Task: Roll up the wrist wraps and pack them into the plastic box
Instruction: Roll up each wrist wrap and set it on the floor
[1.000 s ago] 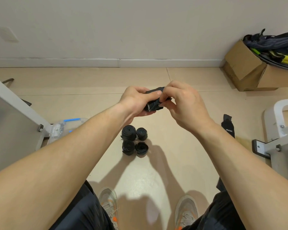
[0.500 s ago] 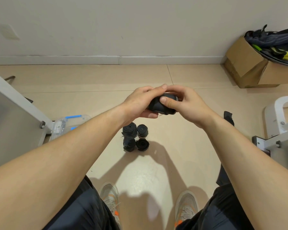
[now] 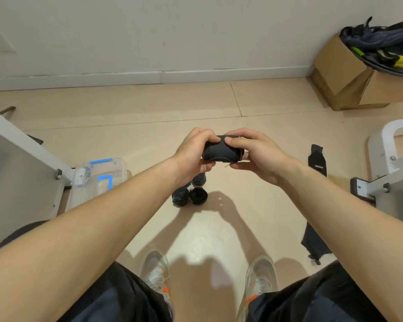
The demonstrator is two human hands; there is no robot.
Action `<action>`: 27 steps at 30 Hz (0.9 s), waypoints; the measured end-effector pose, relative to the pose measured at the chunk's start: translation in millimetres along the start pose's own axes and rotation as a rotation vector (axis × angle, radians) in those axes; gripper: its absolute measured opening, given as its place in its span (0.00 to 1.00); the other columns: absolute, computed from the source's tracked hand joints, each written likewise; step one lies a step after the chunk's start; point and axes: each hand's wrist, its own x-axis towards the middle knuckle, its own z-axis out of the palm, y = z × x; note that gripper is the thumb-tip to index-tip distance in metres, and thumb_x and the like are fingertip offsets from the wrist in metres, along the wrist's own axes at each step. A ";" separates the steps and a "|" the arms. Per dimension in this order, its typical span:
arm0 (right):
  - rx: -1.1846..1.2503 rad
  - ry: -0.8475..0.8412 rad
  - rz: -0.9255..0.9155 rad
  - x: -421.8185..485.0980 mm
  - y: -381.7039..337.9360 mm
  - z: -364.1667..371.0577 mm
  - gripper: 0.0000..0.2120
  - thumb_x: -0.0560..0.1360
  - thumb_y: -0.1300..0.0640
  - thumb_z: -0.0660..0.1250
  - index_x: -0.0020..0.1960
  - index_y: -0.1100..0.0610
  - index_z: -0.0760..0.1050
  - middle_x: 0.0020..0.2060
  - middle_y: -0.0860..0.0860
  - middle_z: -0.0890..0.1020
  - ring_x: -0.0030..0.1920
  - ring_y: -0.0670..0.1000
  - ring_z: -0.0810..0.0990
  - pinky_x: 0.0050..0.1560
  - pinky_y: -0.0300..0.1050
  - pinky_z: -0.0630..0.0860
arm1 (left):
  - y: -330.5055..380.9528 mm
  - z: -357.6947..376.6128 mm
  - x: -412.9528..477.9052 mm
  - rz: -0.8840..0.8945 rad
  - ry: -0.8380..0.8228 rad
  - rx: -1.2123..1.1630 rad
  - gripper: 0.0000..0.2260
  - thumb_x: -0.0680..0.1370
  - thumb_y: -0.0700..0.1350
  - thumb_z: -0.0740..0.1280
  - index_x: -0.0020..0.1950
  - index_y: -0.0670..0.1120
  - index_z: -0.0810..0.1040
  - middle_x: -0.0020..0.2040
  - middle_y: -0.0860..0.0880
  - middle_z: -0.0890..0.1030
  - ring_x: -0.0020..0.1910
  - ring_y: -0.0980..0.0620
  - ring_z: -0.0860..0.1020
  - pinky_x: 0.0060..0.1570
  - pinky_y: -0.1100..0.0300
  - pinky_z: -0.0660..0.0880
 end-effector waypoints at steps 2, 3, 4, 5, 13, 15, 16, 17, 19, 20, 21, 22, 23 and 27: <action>0.014 0.058 -0.012 10.2 9.6 -0.9 0.09 0.78 0.57 0.71 0.58 0.57 0.81 0.46 0.51 0.83 0.43 0.51 0.82 0.42 0.44 0.79 | -12.4 1.6 10.7 -0.009 0.008 -0.033 0.04 0.79 0.45 0.67 0.52 0.49 0.74 0.44 0.49 0.75 0.39 0.49 0.75 0.38 0.58 0.72; 0.027 0.082 -0.014 15.8 16.0 -1.3 0.09 0.78 0.57 0.71 0.58 0.58 0.81 0.46 0.52 0.83 0.43 0.50 0.82 0.42 0.43 0.79 | -19.7 2.7 17.5 -0.009 0.025 -0.041 0.05 0.79 0.46 0.69 0.54 0.49 0.75 0.45 0.49 0.77 0.39 0.50 0.76 0.38 0.59 0.72; 0.041 0.099 -0.007 21.5 23.8 -1.8 0.10 0.78 0.57 0.71 0.58 0.58 0.81 0.46 0.52 0.83 0.44 0.50 0.82 0.42 0.44 0.79 | -27.6 3.4 24.6 -0.010 0.046 -0.048 0.07 0.79 0.47 0.71 0.55 0.48 0.77 0.44 0.49 0.78 0.37 0.50 0.77 0.36 0.59 0.72; 0.056 0.108 0.009 26.5 33.1 -2.4 0.10 0.78 0.56 0.71 0.59 0.57 0.81 0.47 0.52 0.83 0.45 0.50 0.82 0.43 0.44 0.80 | -36.2 4.2 32.0 -0.015 0.069 -0.060 0.09 0.78 0.48 0.72 0.56 0.48 0.78 0.43 0.49 0.79 0.37 0.50 0.77 0.35 0.60 0.73; 0.071 0.192 0.194 84.0 129.2 -20.7 0.17 0.74 0.57 0.76 0.62 0.54 0.77 0.50 0.53 0.84 0.44 0.51 0.84 0.44 0.46 0.79 | -125.0 10.8 101.3 -0.254 0.158 -0.088 0.26 0.78 0.57 0.70 0.70 0.43 0.74 0.61 0.43 0.81 0.43 0.46 0.87 0.46 0.55 0.83; -0.066 0.298 0.212 106.1 159.0 -23.1 0.19 0.71 0.57 0.79 0.59 0.51 0.76 0.51 0.51 0.83 0.46 0.52 0.84 0.45 0.46 0.80 | -147.7 11.7 117.7 -0.285 0.274 0.101 0.22 0.82 0.54 0.65 0.72 0.44 0.71 0.60 0.46 0.78 0.41 0.43 0.86 0.51 0.51 0.84; -0.137 0.341 0.208 117.0 172.8 -24.0 0.20 0.69 0.56 0.79 0.58 0.50 0.76 0.51 0.49 0.82 0.48 0.51 0.83 0.46 0.47 0.81 | -158.5 11.7 125.1 -0.280 0.322 0.151 0.18 0.83 0.49 0.64 0.72 0.45 0.72 0.56 0.48 0.79 0.42 0.42 0.85 0.54 0.48 0.83; -0.196 0.368 0.201 127.9 185.8 -24.5 0.21 0.68 0.56 0.80 0.57 0.49 0.75 0.51 0.48 0.81 0.49 0.51 0.82 0.47 0.48 0.81 | -170.7 11.5 133.0 -0.274 0.334 0.163 0.15 0.83 0.44 0.62 0.69 0.45 0.74 0.51 0.49 0.79 0.42 0.42 0.83 0.56 0.46 0.81; -0.276 0.383 0.204 149.2 206.8 -25.0 0.23 0.66 0.56 0.80 0.58 0.49 0.75 0.52 0.49 0.81 0.50 0.49 0.81 0.49 0.46 0.80 | -189.2 12.9 146.4 -0.298 0.283 0.147 0.11 0.81 0.38 0.61 0.61 0.46 0.79 0.44 0.51 0.80 0.43 0.45 0.80 0.56 0.48 0.81; -0.306 0.377 0.217 159.4 215.7 -24.7 0.25 0.63 0.54 0.80 0.58 0.47 0.76 0.54 0.50 0.80 0.51 0.49 0.81 0.50 0.46 0.80 | -195.0 14.2 152.3 -0.323 0.258 0.124 0.10 0.81 0.38 0.61 0.56 0.48 0.79 0.44 0.50 0.80 0.44 0.46 0.79 0.54 0.49 0.80; -0.333 0.367 0.226 169.0 224.0 -24.8 0.26 0.61 0.51 0.79 0.57 0.45 0.76 0.55 0.51 0.80 0.51 0.49 0.82 0.51 0.47 0.81 | -199.3 15.4 158.3 -0.345 0.245 0.090 0.10 0.82 0.38 0.60 0.52 0.50 0.79 0.45 0.50 0.79 0.45 0.46 0.77 0.52 0.51 0.77; -0.353 0.355 0.230 178.5 233.1 -25.1 0.26 0.58 0.49 0.78 0.55 0.43 0.76 0.56 0.52 0.80 0.50 0.48 0.83 0.51 0.47 0.81 | -202.2 16.5 164.6 -0.365 0.246 0.060 0.11 0.82 0.38 0.60 0.48 0.50 0.79 0.46 0.49 0.79 0.45 0.47 0.76 0.51 0.51 0.76; -0.367 0.345 0.222 186.8 240.6 -25.2 0.26 0.57 0.49 0.77 0.54 0.42 0.75 0.57 0.52 0.80 0.49 0.47 0.83 0.51 0.48 0.82 | -205.3 17.2 171.0 -0.380 0.258 0.041 0.12 0.81 0.38 0.60 0.44 0.50 0.78 0.46 0.48 0.78 0.46 0.47 0.76 0.51 0.51 0.74; -0.444 0.287 0.194 207.8 254.2 -25.0 0.25 0.66 0.56 0.78 0.60 0.45 0.75 0.58 0.51 0.72 0.45 0.42 0.78 0.48 0.38 0.76 | -214.3 17.1 189.3 -0.441 0.284 -0.033 0.09 0.80 0.43 0.61 0.42 0.48 0.76 0.46 0.44 0.77 0.47 0.47 0.74 0.50 0.50 0.71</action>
